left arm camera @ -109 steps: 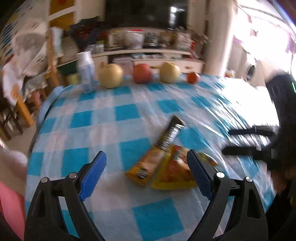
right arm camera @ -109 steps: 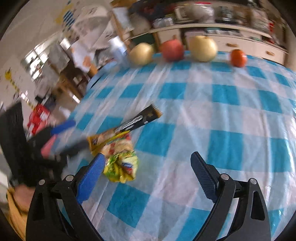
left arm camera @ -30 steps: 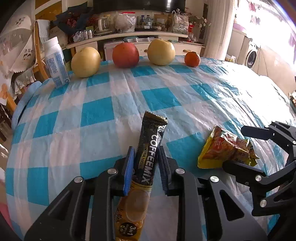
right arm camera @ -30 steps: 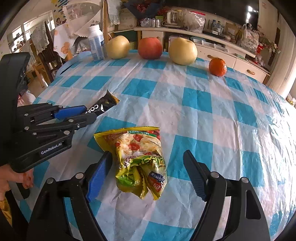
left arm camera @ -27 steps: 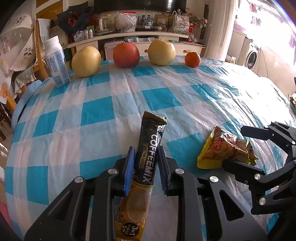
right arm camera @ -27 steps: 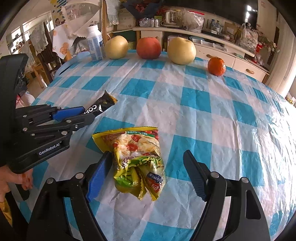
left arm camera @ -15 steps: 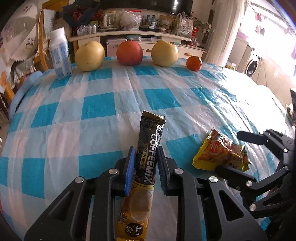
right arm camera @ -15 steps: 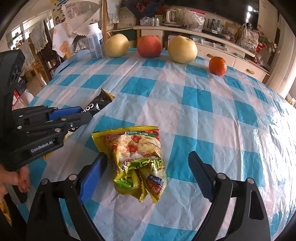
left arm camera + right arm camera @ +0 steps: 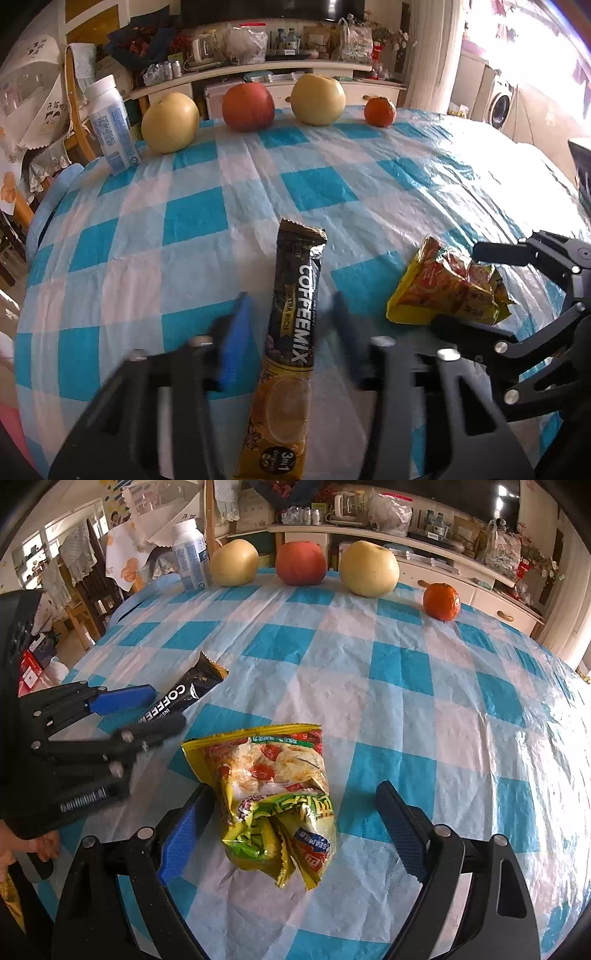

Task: Collect trash

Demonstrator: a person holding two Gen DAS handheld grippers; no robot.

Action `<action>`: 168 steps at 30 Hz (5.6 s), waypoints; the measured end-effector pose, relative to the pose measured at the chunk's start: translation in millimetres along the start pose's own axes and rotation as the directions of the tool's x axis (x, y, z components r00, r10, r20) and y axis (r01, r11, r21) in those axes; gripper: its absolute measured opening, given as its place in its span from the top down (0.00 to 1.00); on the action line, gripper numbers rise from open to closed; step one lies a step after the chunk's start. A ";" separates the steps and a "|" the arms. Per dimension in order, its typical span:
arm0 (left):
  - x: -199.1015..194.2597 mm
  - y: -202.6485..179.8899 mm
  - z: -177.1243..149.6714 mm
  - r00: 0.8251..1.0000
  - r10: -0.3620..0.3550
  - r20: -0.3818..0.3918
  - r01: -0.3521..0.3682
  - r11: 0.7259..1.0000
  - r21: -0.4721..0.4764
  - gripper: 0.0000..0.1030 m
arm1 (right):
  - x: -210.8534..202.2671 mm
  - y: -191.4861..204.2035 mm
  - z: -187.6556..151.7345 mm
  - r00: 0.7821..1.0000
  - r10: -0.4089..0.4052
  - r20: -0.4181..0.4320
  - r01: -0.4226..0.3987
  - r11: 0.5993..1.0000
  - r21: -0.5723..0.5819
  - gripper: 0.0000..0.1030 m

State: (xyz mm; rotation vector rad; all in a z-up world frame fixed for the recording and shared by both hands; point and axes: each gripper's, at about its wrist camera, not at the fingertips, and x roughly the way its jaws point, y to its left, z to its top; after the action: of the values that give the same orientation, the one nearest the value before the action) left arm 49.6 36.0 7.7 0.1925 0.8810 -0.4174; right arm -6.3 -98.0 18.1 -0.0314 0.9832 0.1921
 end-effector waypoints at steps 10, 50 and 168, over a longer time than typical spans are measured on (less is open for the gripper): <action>-12.0 10.2 -7.9 0.999 0.000 0.037 0.003 0.995 -0.099 0.83 | -1.9 -3.6 0.7 0.999 0.019 0.039 -0.019 1.000 0.010 0.46; -130.6 126.1 -59.2 0.978 0.072 0.194 -0.004 0.943 -0.332 0.83 | -52.5 82.4 -8.5 0.980 0.156 0.124 -0.162 0.986 0.042 0.54; -194.7 190.7 -82.3 0.863 0.426 0.272 -0.276 0.848 -0.453 0.04 | -64.3 235.4 17.9 0.967 0.178 0.181 -0.151 0.977 -0.154 0.10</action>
State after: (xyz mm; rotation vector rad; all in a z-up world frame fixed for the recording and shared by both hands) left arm -36.0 288.8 106.7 -0.1017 0.5267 0.0884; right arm -67.6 125.8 95.6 -0.0576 0.7761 0.4093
